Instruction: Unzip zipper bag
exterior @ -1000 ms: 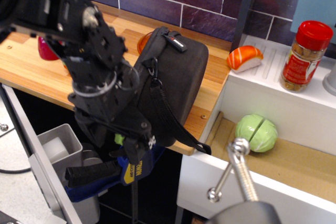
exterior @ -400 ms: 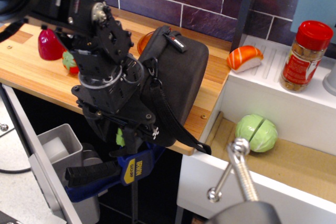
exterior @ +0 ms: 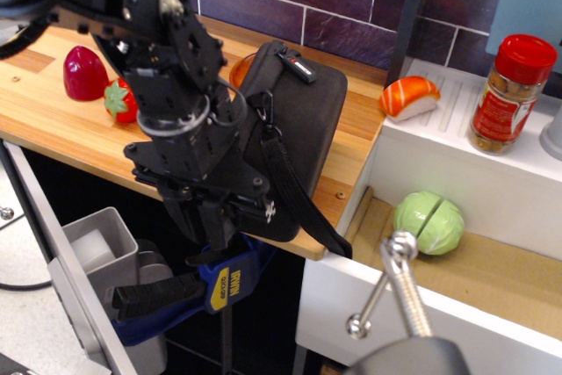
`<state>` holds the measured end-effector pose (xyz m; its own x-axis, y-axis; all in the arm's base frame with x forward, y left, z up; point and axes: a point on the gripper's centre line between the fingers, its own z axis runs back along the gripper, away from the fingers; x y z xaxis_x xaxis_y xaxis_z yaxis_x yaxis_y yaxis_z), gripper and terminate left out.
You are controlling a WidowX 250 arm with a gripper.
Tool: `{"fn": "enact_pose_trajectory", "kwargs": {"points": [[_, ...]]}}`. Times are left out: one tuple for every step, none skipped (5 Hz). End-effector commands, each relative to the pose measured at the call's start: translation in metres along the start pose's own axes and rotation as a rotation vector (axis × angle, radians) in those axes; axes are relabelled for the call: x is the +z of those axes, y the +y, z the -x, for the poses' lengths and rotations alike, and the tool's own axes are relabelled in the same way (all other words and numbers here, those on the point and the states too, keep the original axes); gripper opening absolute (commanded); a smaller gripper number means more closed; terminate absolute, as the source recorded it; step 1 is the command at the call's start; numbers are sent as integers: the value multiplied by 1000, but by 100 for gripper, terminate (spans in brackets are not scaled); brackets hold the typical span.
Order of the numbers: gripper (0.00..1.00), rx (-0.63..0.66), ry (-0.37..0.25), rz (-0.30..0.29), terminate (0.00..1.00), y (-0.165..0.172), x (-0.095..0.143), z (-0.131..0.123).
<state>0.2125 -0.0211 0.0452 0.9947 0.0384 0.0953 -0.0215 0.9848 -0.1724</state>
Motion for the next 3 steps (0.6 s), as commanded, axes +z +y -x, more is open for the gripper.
{"fn": "enact_pose_trajectory", "kwargs": {"points": [[0, 37, -161, 84, 0, 0, 64, -54], [0, 90, -190, 119, 0, -5, 86, -76], [0, 128, -202, 141, 100, -9, 101, -93]]}}
